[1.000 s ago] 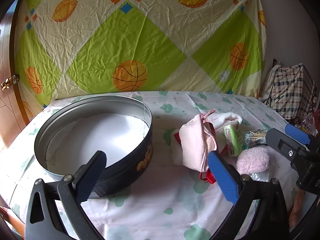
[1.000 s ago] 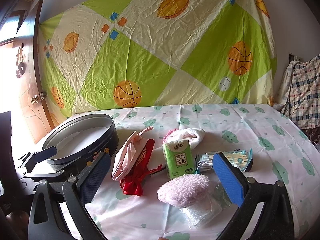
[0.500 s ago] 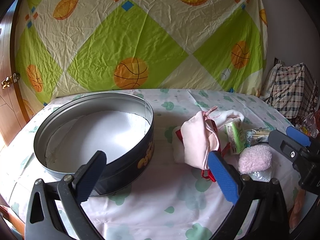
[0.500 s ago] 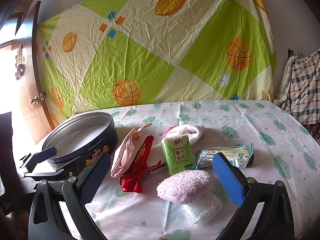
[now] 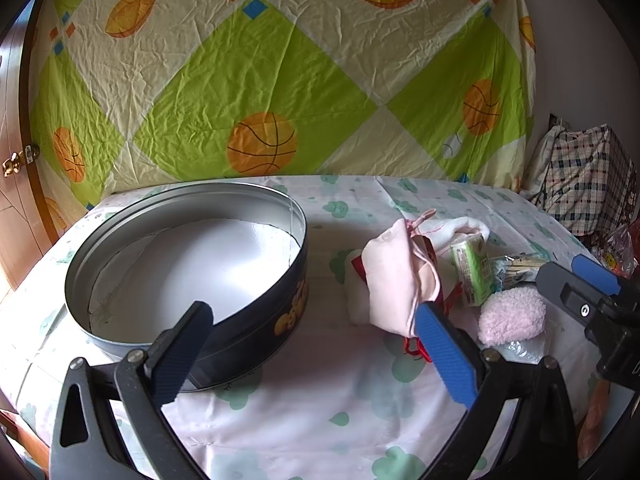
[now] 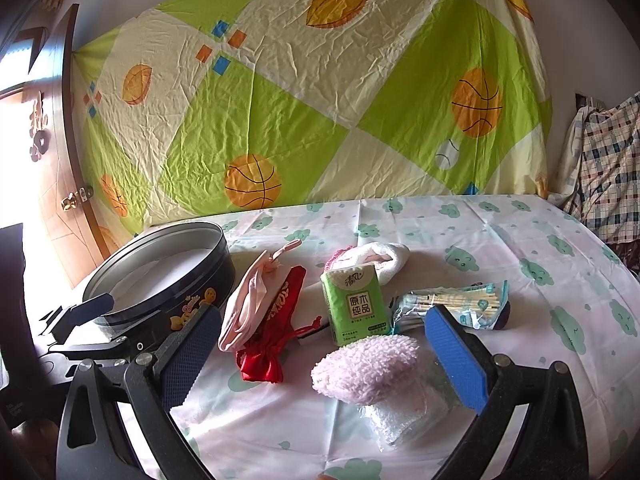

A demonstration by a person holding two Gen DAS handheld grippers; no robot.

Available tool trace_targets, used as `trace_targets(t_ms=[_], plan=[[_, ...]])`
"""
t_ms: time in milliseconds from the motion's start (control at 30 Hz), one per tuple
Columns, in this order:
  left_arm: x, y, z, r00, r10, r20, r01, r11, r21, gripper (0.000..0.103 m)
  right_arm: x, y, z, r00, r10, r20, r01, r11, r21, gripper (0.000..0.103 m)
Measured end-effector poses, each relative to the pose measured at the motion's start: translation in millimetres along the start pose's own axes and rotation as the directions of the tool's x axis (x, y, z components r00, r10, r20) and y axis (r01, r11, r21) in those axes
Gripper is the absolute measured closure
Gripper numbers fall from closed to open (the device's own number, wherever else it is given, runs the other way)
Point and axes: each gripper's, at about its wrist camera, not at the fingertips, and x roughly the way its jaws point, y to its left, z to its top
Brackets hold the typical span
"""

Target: Organize soft objects

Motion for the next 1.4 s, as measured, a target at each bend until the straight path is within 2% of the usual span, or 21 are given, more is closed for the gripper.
trace_targets(t_ms=[467,700,933,1000,1067,1167,1233,1300,1367,1400], plan=[[4,-4,-2,1.0,-0.002,-0.012,0.002,1.0,0.006,0.0,4,-12,-2,1.0,-0.017,-0.013,0.018,1.0,0.013,0.0],[19,-24,-2,0.999,-0.034,-0.019,0.035,0.997,0.062,0.001,17,-30,-9,0.996,-0.086,-0.035,0.087,0.996,0.012,0.001],[45,-37,6,0.996,-0.069,-0.057,0.074,0.993,0.09,0.005,34,-43,-15,0.991,-0.104,-0.088,0.105,0.994,0.006,0.002],[53,-40,6,0.993,-0.086,-0.081,0.093,0.992,0.088,0.012,39,-44,-16,0.989,-0.101,-0.108,0.101,0.995,-0.005,0.006],[62,-43,6,0.988,-0.097,-0.116,0.107,0.99,0.089,0.013,45,-43,-18,0.987,-0.096,-0.129,0.094,0.995,-0.02,0.01],[69,-50,6,0.977,-0.14,-0.16,0.156,0.983,0.096,0.03,53,-38,-20,0.982,-0.089,-0.168,0.081,0.995,-0.049,0.022],[70,-53,6,0.973,-0.155,-0.172,0.174,0.98,0.099,0.036,56,-36,-21,0.979,-0.084,-0.187,0.074,0.995,-0.062,0.028],[72,-56,5,0.966,-0.178,-0.186,0.199,0.975,0.103,0.054,59,-34,-23,0.977,-0.074,-0.199,0.06,0.995,-0.074,0.043],[76,-55,6,0.955,-0.211,-0.207,0.233,0.969,0.085,0.061,60,-32,-23,0.977,-0.076,-0.201,0.059,0.994,-0.088,0.047],[77,-52,6,0.951,-0.224,-0.212,0.243,0.967,0.072,0.07,61,-31,-24,0.976,-0.072,-0.205,0.054,0.994,-0.095,0.053]])
